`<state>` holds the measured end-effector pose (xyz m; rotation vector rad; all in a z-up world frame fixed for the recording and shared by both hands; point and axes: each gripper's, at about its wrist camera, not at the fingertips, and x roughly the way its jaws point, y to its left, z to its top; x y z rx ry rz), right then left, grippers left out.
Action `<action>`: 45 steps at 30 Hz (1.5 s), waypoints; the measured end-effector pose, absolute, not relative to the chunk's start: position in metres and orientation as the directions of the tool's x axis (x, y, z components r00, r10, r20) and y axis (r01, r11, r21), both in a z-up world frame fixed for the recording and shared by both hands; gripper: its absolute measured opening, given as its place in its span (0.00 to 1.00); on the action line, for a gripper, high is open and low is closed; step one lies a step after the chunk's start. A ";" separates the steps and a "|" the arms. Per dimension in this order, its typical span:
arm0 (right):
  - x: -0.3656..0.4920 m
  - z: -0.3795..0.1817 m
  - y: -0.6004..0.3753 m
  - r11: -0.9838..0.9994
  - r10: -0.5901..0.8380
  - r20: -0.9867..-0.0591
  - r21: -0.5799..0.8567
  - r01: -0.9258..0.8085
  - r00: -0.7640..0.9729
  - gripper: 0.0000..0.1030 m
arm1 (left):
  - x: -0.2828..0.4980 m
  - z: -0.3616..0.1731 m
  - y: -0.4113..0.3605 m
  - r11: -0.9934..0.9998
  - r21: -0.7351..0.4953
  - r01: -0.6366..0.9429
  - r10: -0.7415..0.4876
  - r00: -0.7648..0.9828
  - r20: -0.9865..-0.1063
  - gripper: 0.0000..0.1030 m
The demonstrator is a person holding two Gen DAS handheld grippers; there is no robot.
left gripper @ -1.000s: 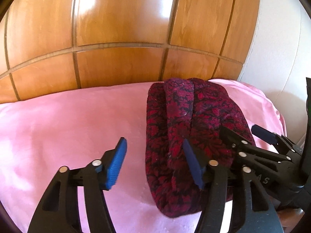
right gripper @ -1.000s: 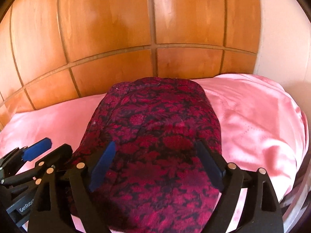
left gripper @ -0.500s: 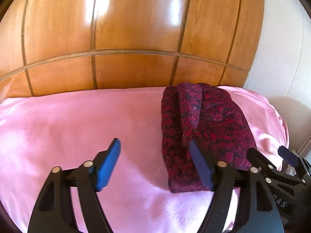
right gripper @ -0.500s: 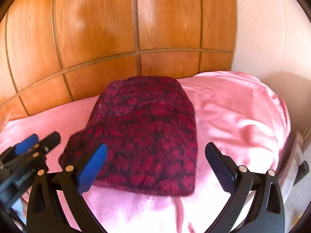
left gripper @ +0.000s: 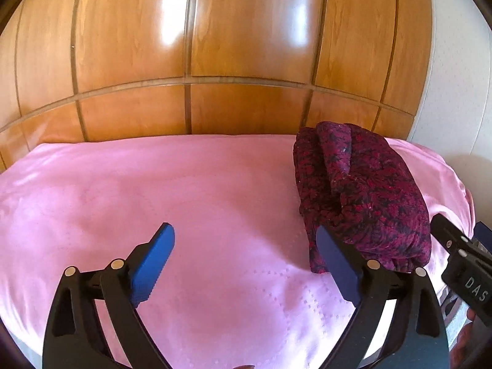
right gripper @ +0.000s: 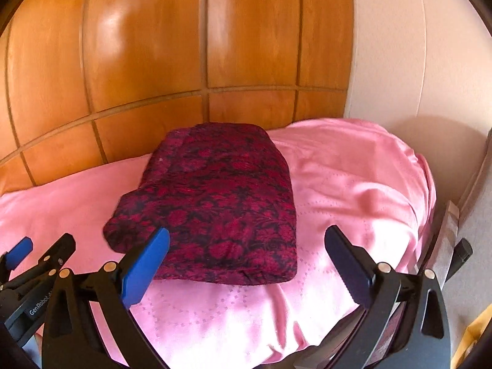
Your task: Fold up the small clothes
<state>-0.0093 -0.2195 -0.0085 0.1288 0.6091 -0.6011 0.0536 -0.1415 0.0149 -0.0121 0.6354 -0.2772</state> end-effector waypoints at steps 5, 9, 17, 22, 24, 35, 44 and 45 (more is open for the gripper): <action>-0.012 -0.007 -0.214 0.826 -0.488 -0.563 -0.052 0.561 0.667 0.98 | 0.046 0.020 -0.142 0.966 -0.082 0.245 -0.248 0.783 -0.571 0.95; -0.015 -0.008 -0.214 0.819 -0.496 -0.560 -0.048 0.571 0.664 0.98 | 0.041 0.021 -0.142 0.967 -0.076 0.243 -0.242 0.786 -0.569 0.96; -0.018 -0.011 -0.218 0.807 -0.502 -0.561 -0.030 0.590 0.658 0.98 | 0.039 0.020 -0.148 0.969 -0.056 0.242 -0.228 0.775 -0.589 0.96; -0.021 -0.010 -0.222 0.801 -0.503 -0.559 -0.014 0.599 0.660 0.98 | 0.038 0.023 -0.148 0.970 -0.055 0.236 -0.224 0.786 -0.576 0.96; -0.021 -0.011 -0.224 0.802 -0.495 -0.564 -0.005 0.597 0.660 0.98 | 0.038 0.023 -0.148 0.970 -0.058 0.236 -0.226 0.786 -0.575 0.96; -0.016 -0.016 -0.224 0.802 -0.496 -0.574 -0.017 0.596 0.651 0.98 | 0.042 0.021 -0.141 0.969 -0.074 0.237 -0.235 0.779 -0.581 0.96; -0.013 -0.018 -0.224 0.806 -0.490 -0.582 -0.017 0.592 0.649 0.98 | 0.043 0.022 -0.140 0.968 -0.077 0.240 -0.239 0.781 -0.577 0.96; -0.013 -0.018 -0.225 0.806 -0.490 -0.581 -0.017 0.592 0.650 0.98 | 0.043 0.022 -0.140 0.968 -0.076 0.239 -0.238 0.782 -0.577 0.96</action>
